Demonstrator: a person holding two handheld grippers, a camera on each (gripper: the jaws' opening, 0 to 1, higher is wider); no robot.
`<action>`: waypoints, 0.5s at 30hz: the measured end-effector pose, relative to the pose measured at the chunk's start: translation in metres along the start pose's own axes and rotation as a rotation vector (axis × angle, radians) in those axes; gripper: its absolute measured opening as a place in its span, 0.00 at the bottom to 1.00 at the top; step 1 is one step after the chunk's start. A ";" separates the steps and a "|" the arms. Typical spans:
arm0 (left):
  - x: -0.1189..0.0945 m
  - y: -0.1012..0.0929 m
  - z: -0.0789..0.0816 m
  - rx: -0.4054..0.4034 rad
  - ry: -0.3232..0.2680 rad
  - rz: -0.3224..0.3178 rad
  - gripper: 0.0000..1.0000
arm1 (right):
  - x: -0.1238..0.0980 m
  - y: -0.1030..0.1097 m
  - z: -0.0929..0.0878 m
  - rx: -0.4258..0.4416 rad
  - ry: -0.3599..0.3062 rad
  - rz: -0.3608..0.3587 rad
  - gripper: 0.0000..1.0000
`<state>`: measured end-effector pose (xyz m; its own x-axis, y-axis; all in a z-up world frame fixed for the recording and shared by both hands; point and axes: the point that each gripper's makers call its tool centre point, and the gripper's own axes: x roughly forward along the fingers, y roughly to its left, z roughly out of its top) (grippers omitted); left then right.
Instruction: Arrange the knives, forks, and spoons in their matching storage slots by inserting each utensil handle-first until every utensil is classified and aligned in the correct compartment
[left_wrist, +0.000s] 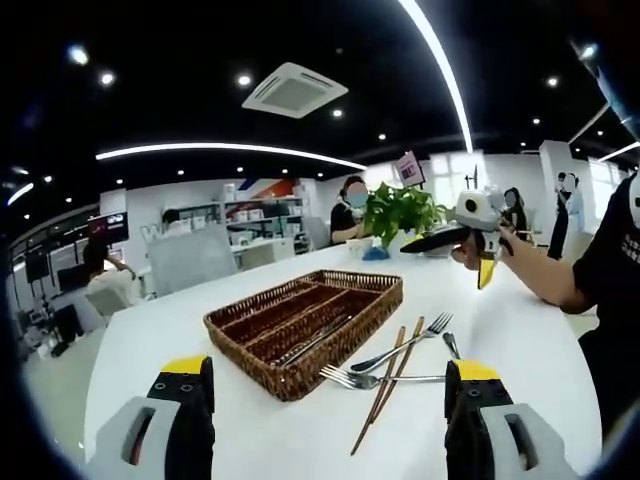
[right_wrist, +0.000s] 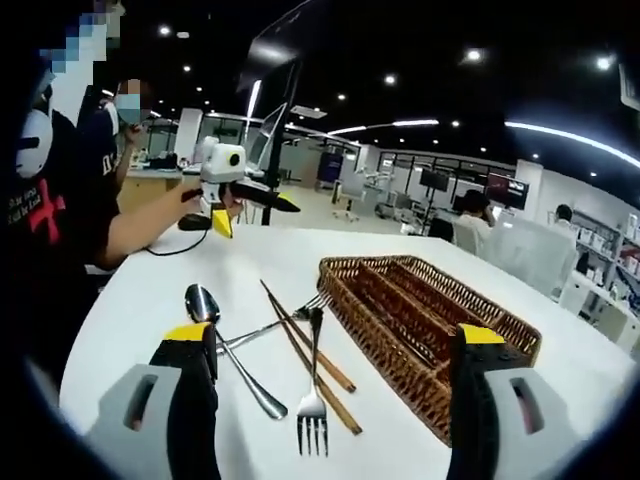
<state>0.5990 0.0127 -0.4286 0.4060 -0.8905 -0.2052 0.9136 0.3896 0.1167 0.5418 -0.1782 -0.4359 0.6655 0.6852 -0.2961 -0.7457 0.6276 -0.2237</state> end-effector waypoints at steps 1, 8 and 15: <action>0.001 0.000 0.000 0.000 0.000 0.000 1.00 | 0.006 0.006 -0.003 -0.002 0.011 0.021 0.99; 0.005 -0.004 -0.003 0.007 0.014 -0.014 1.00 | 0.036 0.043 -0.017 -0.023 0.063 0.140 0.96; 0.006 -0.006 -0.002 0.008 0.012 -0.022 1.00 | 0.054 0.068 -0.027 -0.029 0.102 0.211 0.88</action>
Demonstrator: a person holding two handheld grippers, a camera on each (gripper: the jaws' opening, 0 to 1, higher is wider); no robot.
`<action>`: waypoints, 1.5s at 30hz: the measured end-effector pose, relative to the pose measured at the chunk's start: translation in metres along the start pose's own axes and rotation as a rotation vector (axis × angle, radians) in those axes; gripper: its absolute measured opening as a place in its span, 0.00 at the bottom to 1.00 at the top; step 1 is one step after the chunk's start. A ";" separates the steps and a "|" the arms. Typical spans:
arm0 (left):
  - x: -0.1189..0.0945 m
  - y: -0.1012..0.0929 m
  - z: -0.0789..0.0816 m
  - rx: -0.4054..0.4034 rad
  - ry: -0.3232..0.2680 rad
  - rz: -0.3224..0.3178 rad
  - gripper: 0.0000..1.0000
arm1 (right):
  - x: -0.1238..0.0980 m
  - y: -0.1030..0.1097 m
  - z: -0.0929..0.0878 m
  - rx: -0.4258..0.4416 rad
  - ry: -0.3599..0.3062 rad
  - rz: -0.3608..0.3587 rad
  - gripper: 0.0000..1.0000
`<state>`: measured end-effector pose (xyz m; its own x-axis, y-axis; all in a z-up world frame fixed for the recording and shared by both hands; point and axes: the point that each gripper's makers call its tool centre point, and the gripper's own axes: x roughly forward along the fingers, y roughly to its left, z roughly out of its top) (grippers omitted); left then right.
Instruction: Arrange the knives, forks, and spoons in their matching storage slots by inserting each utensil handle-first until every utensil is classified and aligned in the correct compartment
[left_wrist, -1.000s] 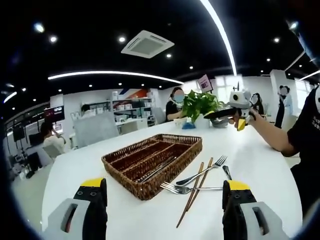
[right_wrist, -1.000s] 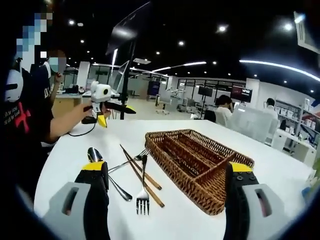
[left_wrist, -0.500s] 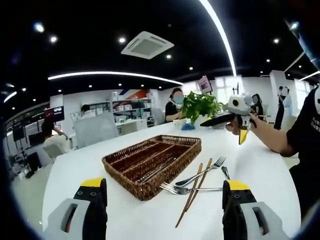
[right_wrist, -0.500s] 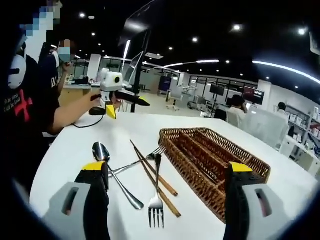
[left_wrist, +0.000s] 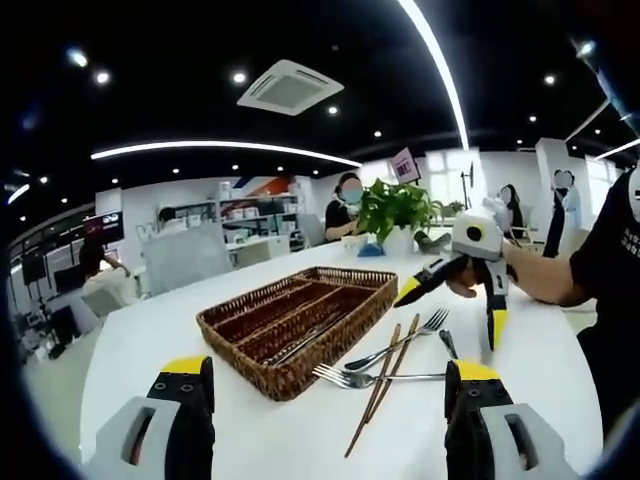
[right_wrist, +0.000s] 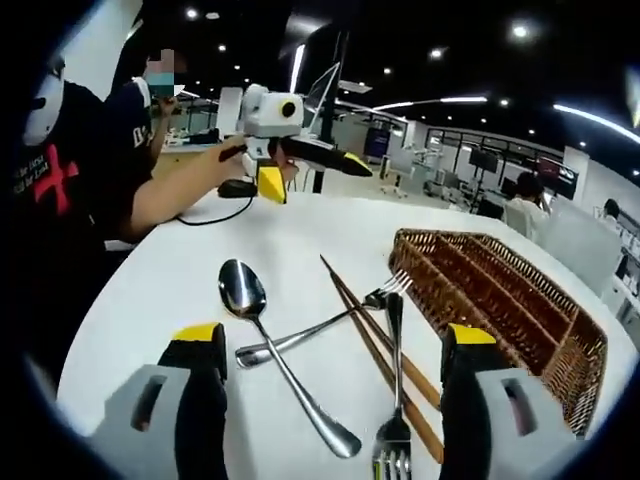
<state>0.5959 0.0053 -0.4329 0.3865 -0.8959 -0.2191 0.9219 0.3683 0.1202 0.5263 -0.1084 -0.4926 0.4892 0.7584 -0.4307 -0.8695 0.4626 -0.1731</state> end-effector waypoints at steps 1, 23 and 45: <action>0.000 -0.001 0.000 0.001 0.000 -0.003 1.00 | 0.004 0.001 0.000 -0.005 0.001 -0.004 0.86; 0.000 -0.003 0.002 0.005 -0.014 -0.013 1.00 | 0.027 0.051 0.001 -0.095 -0.006 0.199 0.29; -0.005 -0.004 0.006 0.012 -0.030 -0.016 1.00 | 0.037 0.062 -0.017 0.031 0.105 0.253 0.09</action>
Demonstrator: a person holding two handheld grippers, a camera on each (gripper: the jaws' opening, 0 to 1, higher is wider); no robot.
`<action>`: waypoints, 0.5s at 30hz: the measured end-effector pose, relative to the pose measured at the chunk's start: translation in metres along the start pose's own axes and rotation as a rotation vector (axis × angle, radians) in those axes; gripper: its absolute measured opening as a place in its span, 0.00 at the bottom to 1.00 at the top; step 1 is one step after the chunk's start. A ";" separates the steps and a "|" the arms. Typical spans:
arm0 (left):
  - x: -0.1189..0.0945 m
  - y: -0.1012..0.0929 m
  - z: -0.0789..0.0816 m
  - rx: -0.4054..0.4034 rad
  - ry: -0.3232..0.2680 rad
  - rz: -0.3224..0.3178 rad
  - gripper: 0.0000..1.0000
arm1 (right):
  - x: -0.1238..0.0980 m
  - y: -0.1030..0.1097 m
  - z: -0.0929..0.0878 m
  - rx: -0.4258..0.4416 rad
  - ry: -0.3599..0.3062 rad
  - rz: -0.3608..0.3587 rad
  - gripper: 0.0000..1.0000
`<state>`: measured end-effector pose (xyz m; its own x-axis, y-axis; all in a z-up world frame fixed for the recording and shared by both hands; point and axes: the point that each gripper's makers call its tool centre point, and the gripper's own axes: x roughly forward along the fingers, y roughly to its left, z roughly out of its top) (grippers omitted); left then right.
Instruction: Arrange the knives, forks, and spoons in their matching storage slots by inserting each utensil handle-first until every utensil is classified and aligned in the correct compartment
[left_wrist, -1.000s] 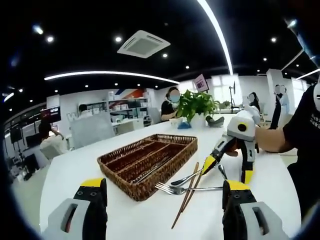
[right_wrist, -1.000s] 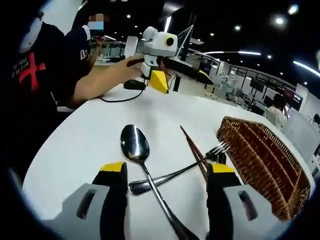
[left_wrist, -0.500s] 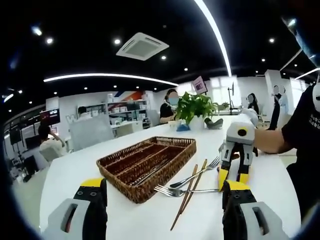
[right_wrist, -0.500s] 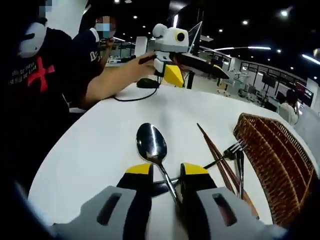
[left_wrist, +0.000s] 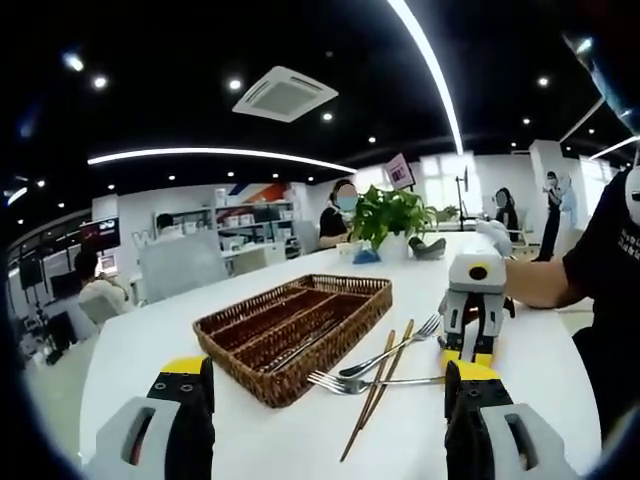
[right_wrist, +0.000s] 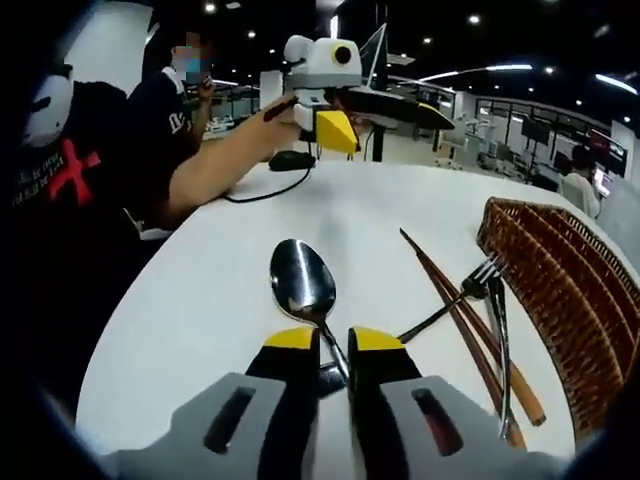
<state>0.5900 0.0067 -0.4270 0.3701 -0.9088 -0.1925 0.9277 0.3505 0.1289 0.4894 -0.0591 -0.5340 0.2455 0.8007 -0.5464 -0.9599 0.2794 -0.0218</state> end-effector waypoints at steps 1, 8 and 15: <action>0.000 0.000 0.000 0.002 0.000 0.000 1.00 | 0.000 0.002 0.000 -0.012 -0.002 0.010 0.07; 0.001 -0.001 -0.001 -0.001 0.005 -0.002 1.00 | -0.001 0.005 0.001 -0.057 0.000 0.029 0.02; 0.002 -0.006 -0.006 0.004 0.029 -0.023 1.00 | -0.005 -0.002 -0.001 -0.075 0.024 -0.010 0.01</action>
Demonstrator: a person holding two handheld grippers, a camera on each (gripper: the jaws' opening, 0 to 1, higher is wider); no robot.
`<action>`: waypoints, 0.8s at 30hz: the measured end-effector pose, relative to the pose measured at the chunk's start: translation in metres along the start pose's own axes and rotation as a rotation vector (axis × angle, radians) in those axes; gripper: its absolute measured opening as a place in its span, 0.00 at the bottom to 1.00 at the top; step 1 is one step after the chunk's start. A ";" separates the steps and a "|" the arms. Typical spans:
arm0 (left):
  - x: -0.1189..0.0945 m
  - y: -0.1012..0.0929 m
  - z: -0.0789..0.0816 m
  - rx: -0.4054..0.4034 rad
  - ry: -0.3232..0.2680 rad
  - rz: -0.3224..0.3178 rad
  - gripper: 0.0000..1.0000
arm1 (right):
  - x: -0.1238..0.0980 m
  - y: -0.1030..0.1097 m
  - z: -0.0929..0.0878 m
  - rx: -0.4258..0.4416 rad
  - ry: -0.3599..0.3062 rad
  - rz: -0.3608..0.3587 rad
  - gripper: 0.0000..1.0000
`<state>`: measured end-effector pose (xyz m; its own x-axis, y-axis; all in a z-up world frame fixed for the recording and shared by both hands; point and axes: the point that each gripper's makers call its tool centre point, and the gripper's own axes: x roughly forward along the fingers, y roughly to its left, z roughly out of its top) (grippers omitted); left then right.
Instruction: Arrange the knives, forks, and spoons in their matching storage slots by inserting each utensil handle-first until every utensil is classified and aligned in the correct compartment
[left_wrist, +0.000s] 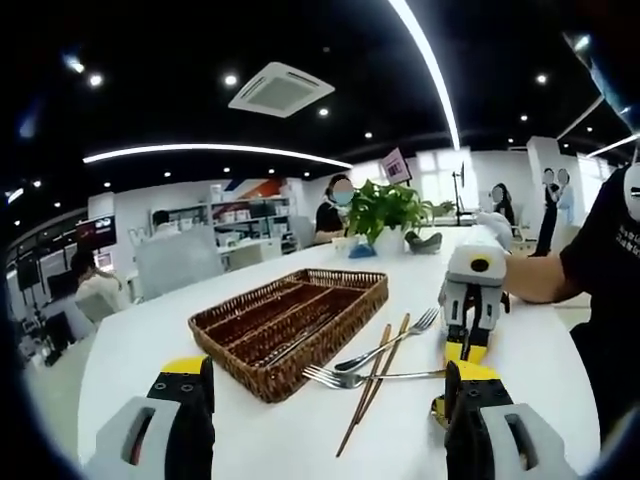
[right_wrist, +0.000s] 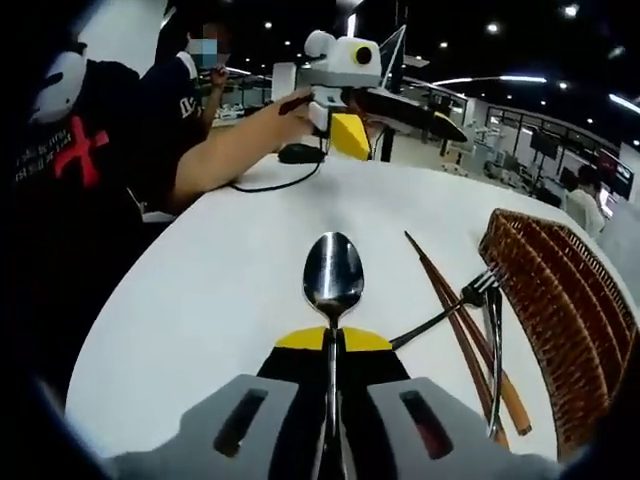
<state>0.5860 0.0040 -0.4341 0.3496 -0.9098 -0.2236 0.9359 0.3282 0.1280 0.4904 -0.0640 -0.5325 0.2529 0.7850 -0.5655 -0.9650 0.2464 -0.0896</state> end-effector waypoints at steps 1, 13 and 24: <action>0.000 -0.001 -0.001 0.000 0.004 -0.006 1.00 | -0.001 -0.001 -0.001 0.011 0.002 -0.003 0.01; 0.005 -0.027 -0.015 0.038 0.071 -0.118 1.00 | -0.013 -0.017 0.009 0.106 -0.041 -0.073 0.01; 0.004 -0.023 -0.014 0.042 0.063 -0.103 1.00 | -0.019 -0.027 0.009 0.062 -0.029 -0.137 0.01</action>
<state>0.5667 -0.0032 -0.4511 0.2547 -0.9200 -0.2980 0.9649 0.2214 0.1411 0.5124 -0.0802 -0.5116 0.3850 0.7576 -0.5271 -0.9153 0.3865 -0.1130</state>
